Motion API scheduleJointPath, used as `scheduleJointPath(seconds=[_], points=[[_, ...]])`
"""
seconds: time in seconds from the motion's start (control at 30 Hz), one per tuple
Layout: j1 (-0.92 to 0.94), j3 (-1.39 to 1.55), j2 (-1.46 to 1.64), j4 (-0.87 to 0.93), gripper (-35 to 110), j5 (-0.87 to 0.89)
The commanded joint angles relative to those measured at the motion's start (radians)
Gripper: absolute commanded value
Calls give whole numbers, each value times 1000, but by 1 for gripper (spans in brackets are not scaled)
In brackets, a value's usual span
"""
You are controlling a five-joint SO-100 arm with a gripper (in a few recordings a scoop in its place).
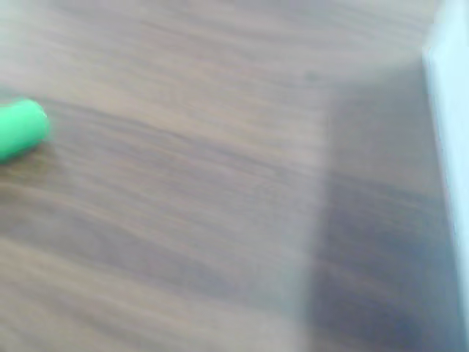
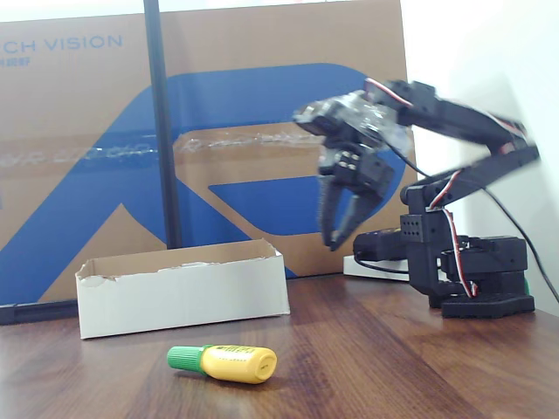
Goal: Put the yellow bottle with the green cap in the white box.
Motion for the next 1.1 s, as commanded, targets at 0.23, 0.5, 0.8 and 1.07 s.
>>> scheduleJointPath(seconds=[0.23, 0.5, 0.8, 1.07], points=[[-2, -275, -382, -152, 0, -6], [-121, -453, -675, -178, 1, 15], [-202, -661, -960, -193, 12, 40], [-365, -670, -991, -224, 16, -52]])
